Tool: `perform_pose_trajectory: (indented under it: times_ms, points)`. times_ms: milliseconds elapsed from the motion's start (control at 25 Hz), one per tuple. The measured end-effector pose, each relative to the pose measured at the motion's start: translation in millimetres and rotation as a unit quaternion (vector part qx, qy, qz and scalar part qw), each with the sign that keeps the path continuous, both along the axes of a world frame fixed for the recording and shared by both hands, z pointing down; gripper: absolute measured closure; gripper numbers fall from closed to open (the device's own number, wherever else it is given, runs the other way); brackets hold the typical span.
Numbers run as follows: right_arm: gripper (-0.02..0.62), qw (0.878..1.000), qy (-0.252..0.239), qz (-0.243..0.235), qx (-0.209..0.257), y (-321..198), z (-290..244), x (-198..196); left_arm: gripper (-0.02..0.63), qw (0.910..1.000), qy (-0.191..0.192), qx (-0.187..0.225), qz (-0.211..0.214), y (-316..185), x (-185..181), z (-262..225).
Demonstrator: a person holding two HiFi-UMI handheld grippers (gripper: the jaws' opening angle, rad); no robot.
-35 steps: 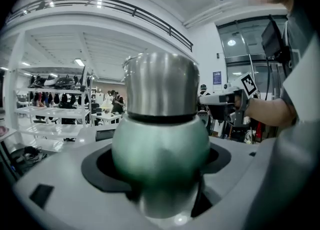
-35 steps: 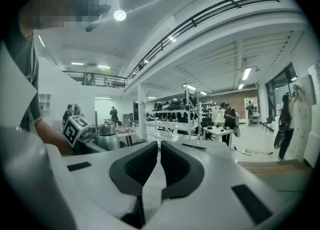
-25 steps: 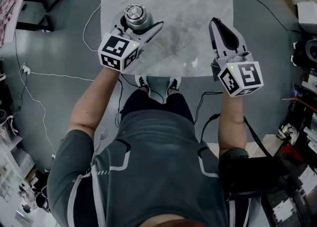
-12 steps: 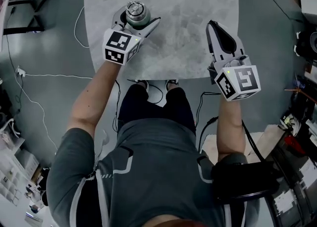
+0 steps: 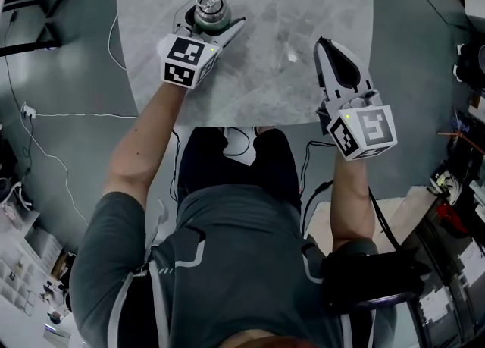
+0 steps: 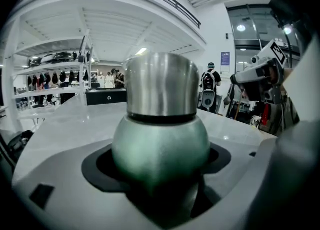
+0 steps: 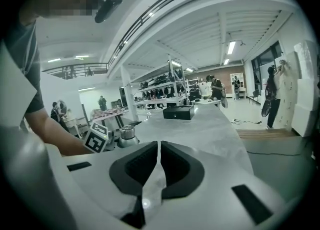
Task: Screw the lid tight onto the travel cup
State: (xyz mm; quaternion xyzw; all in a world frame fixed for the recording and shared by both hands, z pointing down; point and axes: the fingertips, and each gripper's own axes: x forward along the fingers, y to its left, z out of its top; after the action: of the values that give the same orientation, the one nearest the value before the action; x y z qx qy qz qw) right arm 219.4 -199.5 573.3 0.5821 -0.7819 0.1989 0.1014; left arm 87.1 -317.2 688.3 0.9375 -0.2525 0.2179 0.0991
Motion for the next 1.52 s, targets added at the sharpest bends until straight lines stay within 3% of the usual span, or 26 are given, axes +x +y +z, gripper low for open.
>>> perform_pose_trajectory:
  times_ms: [480,960,1200,1520]
  points:
    - [0.552,1.000,-0.002,-0.012,0.012,-8,-13,-9,0.204,0.9992,-0.021,0.026,0.020,7,-5,9]
    - [0.552,0.999,0.015,-0.015,0.030,19,-60,-5,0.198,0.9987,-0.042,-0.017,0.022,28,-25,6]
    - [0.552,0.999,0.009,-0.023,0.045,36,-93,-8,0.199,0.9987,-0.050,-0.005,0.005,57,-43,-30]
    - [0.552,0.996,0.017,-0.044,0.069,56,-146,-17,0.199,0.9992,-0.008,0.031,-0.025,93,-62,-139]
